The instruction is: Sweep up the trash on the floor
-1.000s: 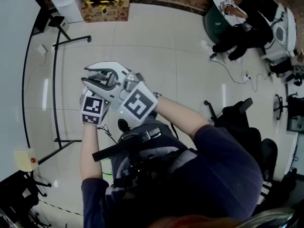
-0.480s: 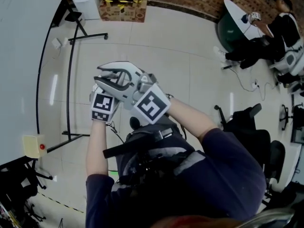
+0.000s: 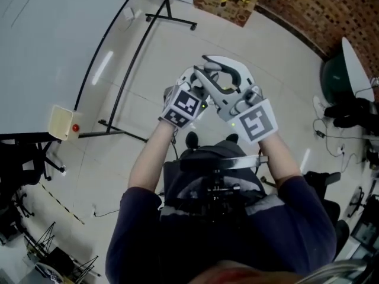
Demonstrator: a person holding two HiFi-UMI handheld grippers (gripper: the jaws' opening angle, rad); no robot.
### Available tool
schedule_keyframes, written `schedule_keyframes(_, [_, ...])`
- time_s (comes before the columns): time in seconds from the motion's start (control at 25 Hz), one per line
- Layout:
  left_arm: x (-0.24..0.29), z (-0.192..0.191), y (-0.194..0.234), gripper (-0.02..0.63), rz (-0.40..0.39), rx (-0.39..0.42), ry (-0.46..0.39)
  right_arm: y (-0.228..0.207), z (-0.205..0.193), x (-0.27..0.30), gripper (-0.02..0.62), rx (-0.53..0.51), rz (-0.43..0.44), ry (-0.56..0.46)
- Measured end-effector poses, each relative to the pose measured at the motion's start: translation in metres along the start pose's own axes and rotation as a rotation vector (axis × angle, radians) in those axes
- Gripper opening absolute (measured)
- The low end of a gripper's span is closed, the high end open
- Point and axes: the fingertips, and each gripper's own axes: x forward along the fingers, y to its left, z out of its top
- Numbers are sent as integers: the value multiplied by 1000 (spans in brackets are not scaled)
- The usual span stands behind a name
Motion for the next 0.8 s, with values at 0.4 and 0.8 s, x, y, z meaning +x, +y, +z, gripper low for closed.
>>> schedule_keyframes(0.4, [1, -4, 10, 48, -3, 16, -24, 3, -5, 13, 110, -28, 2, 26])
schedule_keyframes(0.8, [-4, -4, 28, 46, 7, -24, -25, -3, -3, 22, 110, 3, 19, 33])
